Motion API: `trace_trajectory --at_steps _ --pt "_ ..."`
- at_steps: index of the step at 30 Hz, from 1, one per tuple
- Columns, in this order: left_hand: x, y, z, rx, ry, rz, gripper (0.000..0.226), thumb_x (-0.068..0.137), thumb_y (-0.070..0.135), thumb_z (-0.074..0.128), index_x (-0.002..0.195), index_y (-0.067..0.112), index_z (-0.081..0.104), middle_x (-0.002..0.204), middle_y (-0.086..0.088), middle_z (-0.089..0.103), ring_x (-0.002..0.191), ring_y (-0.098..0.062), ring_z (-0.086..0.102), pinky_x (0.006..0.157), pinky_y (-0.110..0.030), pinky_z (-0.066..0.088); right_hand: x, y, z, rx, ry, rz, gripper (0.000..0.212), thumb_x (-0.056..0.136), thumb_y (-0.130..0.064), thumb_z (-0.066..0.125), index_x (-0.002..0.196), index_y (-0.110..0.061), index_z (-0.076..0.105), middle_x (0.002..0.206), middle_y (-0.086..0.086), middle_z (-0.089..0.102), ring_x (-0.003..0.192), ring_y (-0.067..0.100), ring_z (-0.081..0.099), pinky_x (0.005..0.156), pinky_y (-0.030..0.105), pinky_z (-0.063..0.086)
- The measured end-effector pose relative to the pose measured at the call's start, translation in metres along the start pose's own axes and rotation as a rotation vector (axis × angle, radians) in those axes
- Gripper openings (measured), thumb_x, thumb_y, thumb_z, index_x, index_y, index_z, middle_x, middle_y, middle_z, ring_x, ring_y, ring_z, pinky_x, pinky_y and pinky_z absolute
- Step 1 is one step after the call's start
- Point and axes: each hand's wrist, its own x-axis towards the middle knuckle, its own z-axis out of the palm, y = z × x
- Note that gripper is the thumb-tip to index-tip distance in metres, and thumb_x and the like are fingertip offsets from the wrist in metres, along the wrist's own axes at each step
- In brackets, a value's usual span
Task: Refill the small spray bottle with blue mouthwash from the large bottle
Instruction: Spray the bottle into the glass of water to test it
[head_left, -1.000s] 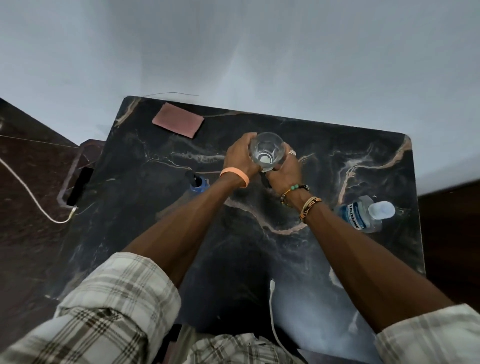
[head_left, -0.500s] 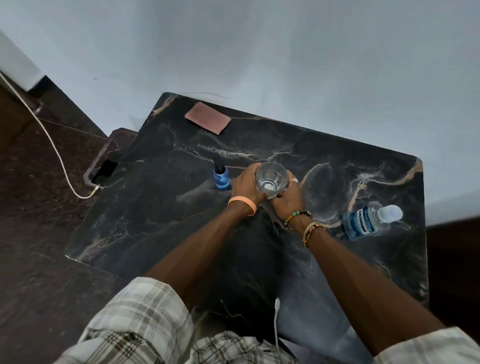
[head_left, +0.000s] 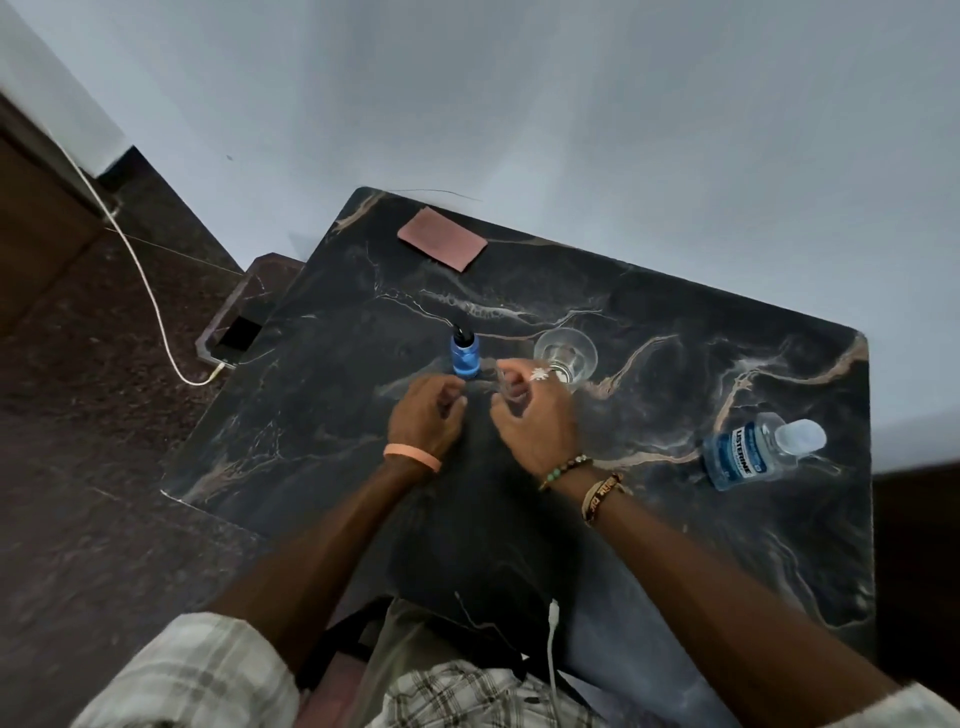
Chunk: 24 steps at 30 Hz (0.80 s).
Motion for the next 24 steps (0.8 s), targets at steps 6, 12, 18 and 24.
trace_trajectory --at_steps 6,12,18,24 --pt "0.028 -0.025 -0.029 -0.022 0.027 -0.146 0.041 0.083 0.02 0.07 0.122 0.015 0.057 0.107 -0.002 0.061 0.09 -0.012 0.06 0.086 -0.036 0.054 0.022 -0.016 0.043 0.118 -0.198 0.301 0.068 0.082 -0.021 0.072 0.142 -0.014 0.039 0.136 0.005 0.053 0.117 0.019 0.057 0.099 0.04 0.048" --pt "0.064 -0.013 -0.029 -0.121 -0.186 -0.131 0.064 0.084 0.001 0.065 0.142 0.012 0.042 0.14 -0.009 0.051 0.122 -0.023 0.054 0.103 -0.038 0.045 0.049 -0.028 0.066 0.064 -0.108 0.356 0.067 0.083 -0.025 0.074 0.14 -0.01 0.042 0.139 0.008 0.05 0.129 0.024 0.046 0.107 0.039 0.04" --pt "0.071 -0.008 -0.026 -0.324 -0.203 -0.134 0.044 0.083 -0.014 0.055 0.122 0.005 0.062 0.119 -0.01 0.066 0.11 -0.021 0.063 0.098 -0.031 0.049 0.061 -0.025 0.078 0.048 -0.042 0.384 0.055 0.084 -0.023 0.072 0.133 -0.01 0.051 0.131 0.008 0.056 0.122 0.023 0.052 0.103 0.04 0.042" --pt "0.065 -0.021 -0.028 -0.445 -0.23 -0.199 0.038 0.079 -0.014 0.061 0.109 0.009 0.065 0.1 0.001 0.069 0.095 -0.014 0.067 0.083 -0.025 0.056 0.062 -0.022 0.077 -0.033 -0.093 0.393 0.04 0.088 -0.028 0.068 0.119 -0.005 0.059 0.116 0.012 0.063 0.107 0.025 0.059 0.093 0.039 0.048"
